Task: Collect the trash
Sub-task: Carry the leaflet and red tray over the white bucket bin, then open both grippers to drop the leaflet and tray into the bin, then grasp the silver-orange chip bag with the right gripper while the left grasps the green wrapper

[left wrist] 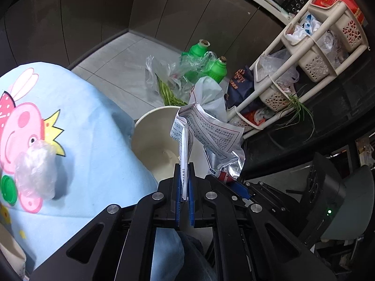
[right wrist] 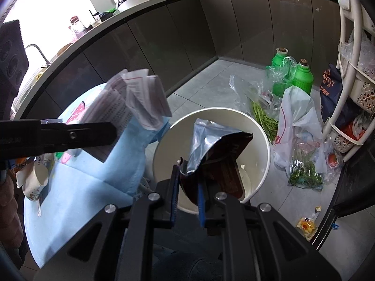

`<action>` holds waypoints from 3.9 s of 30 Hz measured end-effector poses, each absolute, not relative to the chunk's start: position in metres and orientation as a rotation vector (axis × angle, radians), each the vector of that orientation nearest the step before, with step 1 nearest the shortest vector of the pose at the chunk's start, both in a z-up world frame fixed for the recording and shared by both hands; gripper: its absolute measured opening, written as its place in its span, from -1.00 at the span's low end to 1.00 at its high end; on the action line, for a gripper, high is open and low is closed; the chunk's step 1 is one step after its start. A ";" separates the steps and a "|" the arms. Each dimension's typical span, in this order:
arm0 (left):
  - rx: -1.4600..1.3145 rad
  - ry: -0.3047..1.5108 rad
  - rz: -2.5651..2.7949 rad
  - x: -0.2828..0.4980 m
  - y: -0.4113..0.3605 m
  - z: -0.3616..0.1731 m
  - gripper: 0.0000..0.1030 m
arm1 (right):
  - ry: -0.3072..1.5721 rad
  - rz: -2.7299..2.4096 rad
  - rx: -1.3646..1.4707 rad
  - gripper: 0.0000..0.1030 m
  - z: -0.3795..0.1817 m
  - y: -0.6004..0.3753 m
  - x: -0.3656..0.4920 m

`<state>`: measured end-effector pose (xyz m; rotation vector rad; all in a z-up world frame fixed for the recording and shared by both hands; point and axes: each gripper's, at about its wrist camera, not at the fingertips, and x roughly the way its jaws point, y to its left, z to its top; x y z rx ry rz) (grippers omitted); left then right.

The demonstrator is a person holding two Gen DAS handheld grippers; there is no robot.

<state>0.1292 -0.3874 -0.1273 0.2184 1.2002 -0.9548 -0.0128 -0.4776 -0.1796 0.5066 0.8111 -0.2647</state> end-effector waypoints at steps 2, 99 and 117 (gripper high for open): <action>0.226 1.211 -0.949 0.131 -0.392 -0.133 -0.90 | 0.821 -0.268 0.509 -0.71 -0.184 -0.481 -0.011; -0.188 0.956 -0.233 0.086 0.042 -0.044 0.83 | 0.739 0.306 -0.087 -0.48 -0.031 -0.155 0.146; -0.115 0.915 -0.266 0.122 0.035 -0.064 0.81 | 0.591 0.213 0.062 -0.70 0.007 -0.214 0.055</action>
